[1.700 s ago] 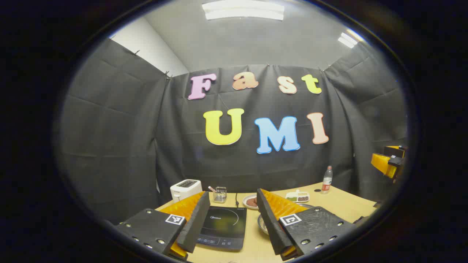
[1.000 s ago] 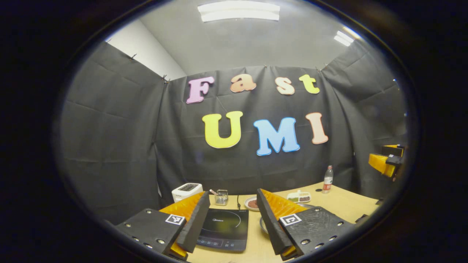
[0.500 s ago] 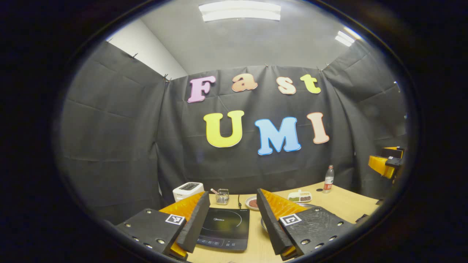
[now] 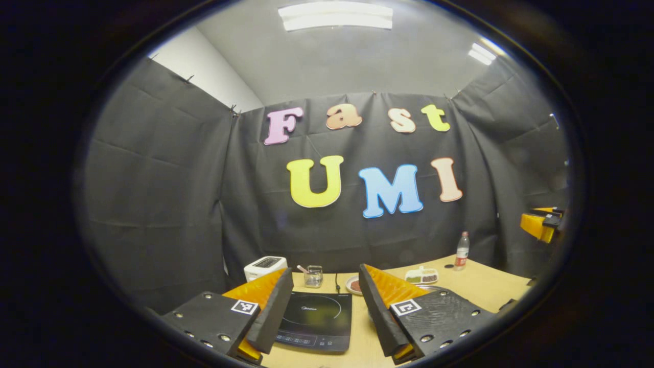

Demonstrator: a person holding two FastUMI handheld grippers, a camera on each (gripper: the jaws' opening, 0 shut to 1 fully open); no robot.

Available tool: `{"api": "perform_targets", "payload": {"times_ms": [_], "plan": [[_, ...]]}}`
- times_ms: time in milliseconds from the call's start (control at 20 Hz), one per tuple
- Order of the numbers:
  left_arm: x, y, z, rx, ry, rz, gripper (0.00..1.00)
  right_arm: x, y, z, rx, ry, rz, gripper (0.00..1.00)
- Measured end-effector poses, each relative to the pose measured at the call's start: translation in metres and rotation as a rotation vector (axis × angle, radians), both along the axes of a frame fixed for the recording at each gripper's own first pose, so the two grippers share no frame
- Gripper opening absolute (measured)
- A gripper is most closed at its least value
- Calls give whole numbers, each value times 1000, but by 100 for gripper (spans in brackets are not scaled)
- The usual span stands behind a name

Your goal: First push the handle of the pot to place it horizontally, then grasp the pot with both hands and set it on the induction cooktop.

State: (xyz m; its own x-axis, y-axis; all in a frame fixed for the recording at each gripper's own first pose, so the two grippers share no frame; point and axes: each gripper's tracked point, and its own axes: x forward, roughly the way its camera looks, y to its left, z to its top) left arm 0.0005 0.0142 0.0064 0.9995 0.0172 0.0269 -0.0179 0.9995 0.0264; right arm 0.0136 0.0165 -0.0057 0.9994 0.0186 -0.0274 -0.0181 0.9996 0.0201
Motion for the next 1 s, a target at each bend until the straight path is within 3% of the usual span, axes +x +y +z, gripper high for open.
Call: {"api": "perform_targets", "payload": {"times_ms": [150, 200, 250, 300, 350, 1000], "plan": [[1, 5, 1, -3, -5, 3, 82, -6, 2, 0, 9, 7, 12, 37], [2, 7, 1, -2, -6, 4, 82, 0, 8, -1, 13, 15, 15, 30], [2, 8, 0, -2, -6, 5, 78, 5, 6, 0, 11, 8, 5, 29], [3, 10, 0, -3, -5, 4, 82, 1, 5, 4, 11, -3, -8, 10], [3, 13, 0, -2, -6, 6, 82, 0, 6, 4, 9, -8, -20, 3], [4, 61, -11, -27, 5, -6, 82, -9, 112, -54, -29, 193, 279, 2]]}}
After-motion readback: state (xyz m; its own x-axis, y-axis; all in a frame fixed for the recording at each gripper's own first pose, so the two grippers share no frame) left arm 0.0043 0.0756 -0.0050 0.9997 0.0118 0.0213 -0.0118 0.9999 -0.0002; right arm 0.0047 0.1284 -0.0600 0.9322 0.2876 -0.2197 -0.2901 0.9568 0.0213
